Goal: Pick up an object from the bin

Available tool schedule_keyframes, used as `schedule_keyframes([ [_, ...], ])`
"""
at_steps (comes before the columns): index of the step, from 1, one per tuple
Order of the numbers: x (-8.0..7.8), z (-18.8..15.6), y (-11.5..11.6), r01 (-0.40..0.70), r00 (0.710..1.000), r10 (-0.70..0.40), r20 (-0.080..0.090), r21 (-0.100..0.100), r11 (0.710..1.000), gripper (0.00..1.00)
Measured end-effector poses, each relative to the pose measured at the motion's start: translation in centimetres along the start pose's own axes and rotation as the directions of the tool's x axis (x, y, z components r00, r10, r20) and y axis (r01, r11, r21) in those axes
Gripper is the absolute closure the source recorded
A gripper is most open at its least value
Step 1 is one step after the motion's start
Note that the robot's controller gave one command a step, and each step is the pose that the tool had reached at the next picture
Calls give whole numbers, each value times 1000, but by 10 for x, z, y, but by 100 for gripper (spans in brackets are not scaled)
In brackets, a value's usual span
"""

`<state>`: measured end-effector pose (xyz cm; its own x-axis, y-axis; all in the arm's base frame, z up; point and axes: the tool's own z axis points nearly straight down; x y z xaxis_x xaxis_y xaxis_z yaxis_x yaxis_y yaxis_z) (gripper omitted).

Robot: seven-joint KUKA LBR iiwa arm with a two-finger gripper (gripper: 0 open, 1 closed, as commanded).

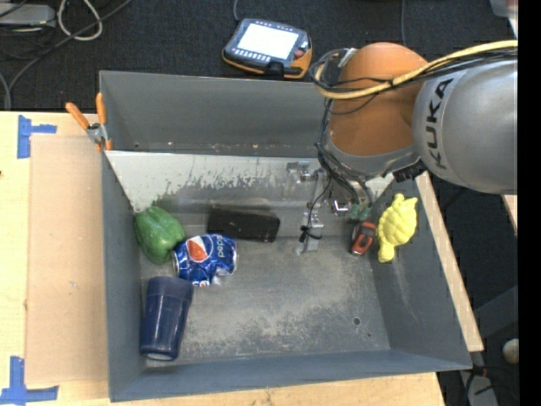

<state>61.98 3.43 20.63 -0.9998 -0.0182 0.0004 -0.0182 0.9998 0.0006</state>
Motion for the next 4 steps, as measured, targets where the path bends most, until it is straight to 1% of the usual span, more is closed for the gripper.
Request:
schedule_keyframes([
  [1,4,-107,-27,188,982,-188,2,-1,982,0],
  [2,54,-13,65,193,981,-193,-8,-3,981,0],
  [3,47,-40,53,216,976,-216,7,2,976,0],
  [4,56,22,135,216,976,-216,-3,-3,976,0],
])
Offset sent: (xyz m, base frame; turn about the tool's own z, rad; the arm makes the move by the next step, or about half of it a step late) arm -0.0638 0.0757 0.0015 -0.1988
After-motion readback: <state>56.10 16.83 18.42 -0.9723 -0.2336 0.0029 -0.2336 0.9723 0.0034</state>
